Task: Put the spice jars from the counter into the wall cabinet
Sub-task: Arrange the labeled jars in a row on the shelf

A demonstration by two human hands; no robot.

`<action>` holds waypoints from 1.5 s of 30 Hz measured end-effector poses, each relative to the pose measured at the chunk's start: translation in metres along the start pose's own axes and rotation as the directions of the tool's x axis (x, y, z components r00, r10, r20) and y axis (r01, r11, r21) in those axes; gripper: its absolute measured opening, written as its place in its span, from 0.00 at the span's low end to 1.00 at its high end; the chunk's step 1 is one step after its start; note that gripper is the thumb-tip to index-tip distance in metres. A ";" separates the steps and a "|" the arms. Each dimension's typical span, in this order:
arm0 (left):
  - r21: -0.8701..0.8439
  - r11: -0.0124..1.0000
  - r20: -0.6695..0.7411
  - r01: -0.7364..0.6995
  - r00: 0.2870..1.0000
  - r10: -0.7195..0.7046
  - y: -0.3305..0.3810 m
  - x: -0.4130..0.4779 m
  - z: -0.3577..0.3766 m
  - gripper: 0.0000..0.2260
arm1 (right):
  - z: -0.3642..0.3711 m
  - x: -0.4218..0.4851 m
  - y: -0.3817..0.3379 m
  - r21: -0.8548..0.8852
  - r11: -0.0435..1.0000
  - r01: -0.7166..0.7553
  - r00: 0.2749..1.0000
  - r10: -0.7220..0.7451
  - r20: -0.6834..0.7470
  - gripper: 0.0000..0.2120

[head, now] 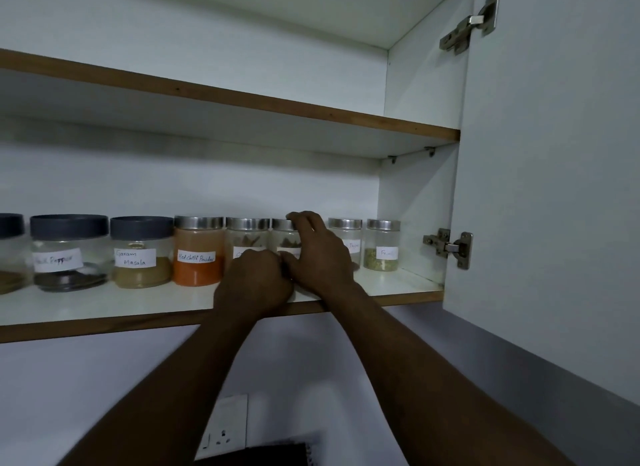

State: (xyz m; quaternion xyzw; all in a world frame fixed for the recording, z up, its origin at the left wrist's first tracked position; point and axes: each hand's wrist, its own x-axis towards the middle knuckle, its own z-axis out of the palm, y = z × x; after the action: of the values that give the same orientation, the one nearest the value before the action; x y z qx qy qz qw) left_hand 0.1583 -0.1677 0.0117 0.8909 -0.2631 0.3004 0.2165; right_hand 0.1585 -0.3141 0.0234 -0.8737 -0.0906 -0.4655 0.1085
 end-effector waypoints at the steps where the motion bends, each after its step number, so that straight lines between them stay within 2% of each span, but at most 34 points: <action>1: 0.010 1.000 0.006 0.000 1.000 0.000 0.000 0.001 0.002 0.14 | 0.002 0.000 0.001 -0.007 1.000 -0.008 1.000 0.008 -0.001 0.34; 4: 0.012 1.000 0.050 -0.019 0.999 0.019 0.000 0.002 0.002 0.07 | 0.003 0.004 0.006 0.001 0.999 -0.033 0.999 0.033 0.005 0.35; 9: 0.161 0.984 0.215 -0.078 0.976 0.042 0.003 0.008 0.002 0.17 | 0.005 0.010 0.022 -0.030 0.998 -0.061 0.998 0.062 0.029 0.35; 14: 0.252 0.954 0.340 -0.160 0.938 0.068 0.010 0.013 0.002 0.16 | 0.008 0.016 0.038 -0.038 0.998 -0.059 0.997 0.060 0.039 0.35; 19: 0.250 0.957 0.303 -0.147 0.950 0.067 0.025 0.016 0.009 0.15 | 0.011 0.019 0.047 -0.063 0.996 -0.067 0.997 0.070 0.044 0.35; 24: 0.252 0.965 0.253 -0.076 0.967 0.011 0.027 0.020 0.016 0.14 | 0.009 0.018 0.057 0.027 0.999 -0.045 0.997 0.043 0.065 0.37; 27: 0.241 0.969 0.259 -0.049 0.966 -0.016 0.027 0.021 0.017 0.14 | -0.003 0.022 0.070 0.063 0.990 -0.122 0.991 0.126 -0.055 0.34; 29: 0.252 0.966 0.261 -0.057 0.965 -0.011 0.026 0.022 0.018 0.14 | -0.016 0.026 0.084 0.014 0.982 -0.188 0.978 0.189 -0.085 0.31; 34: 0.275 0.959 0.253 -0.067 0.968 -0.004 0.028 0.027 0.024 0.15 | -0.025 0.020 0.103 -0.200 0.978 -0.057 0.993 0.077 0.093 0.32; 38: 0.276 0.960 0.223 -0.051 0.975 -0.013 0.029 0.030 0.029 0.15 | -0.022 0.017 0.104 -0.206 0.974 -0.098 0.993 0.110 0.047 0.34; 45: 0.275 0.960 0.202 -0.059 0.979 0.002 0.028 0.030 0.029 0.13 | -0.025 0.019 0.106 -0.223 0.966 -0.127 0.988 0.145 0.063 0.33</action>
State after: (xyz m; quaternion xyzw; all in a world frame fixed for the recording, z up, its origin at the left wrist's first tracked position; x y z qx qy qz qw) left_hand 0.1740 -0.2153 0.0160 0.9339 -0.2523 0.2470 0.0567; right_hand 0.1766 -0.4215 0.0416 -0.9021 0.0170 -0.4294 0.0398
